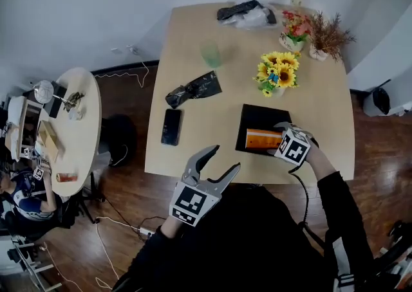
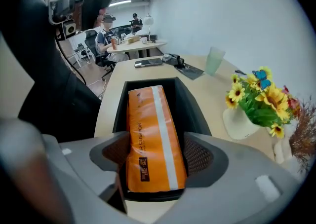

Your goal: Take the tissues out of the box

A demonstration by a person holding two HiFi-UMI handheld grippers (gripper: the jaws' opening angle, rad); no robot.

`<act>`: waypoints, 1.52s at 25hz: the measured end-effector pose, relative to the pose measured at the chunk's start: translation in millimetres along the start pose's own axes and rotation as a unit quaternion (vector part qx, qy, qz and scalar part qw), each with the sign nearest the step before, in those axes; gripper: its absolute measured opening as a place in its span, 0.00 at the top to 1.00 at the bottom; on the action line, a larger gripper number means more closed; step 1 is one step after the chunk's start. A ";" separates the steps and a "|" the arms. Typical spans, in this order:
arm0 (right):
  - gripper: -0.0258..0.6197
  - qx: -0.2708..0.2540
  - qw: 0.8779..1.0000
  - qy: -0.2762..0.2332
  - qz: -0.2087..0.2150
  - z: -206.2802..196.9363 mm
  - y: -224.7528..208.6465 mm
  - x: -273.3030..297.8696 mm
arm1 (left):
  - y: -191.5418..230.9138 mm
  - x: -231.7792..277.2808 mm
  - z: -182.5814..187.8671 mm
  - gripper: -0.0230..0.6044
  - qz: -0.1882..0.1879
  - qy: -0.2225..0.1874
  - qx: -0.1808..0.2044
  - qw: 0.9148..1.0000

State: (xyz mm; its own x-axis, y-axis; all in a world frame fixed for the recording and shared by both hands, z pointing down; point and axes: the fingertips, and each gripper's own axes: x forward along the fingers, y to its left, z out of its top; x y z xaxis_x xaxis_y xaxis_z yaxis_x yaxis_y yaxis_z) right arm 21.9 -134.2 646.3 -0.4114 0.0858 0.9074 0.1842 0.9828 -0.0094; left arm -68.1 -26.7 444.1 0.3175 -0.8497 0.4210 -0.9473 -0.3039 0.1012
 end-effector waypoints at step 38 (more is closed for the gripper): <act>0.53 0.214 0.965 -0.044 -0.144 -138.1 -6.9 -167.8 | -57.7 85.1 7.2 0.57 -0.144 0.035 0.037 0.988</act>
State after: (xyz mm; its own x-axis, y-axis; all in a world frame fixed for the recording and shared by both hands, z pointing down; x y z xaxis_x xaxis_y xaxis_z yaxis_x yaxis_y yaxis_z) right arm 213.0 -177.9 552.2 -0.4685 -0.2056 0.8592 -0.3260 0.9441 0.0481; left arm 13.8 -84.6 467.6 0.5671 -0.6923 0.4462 -0.8117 -0.5618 0.1601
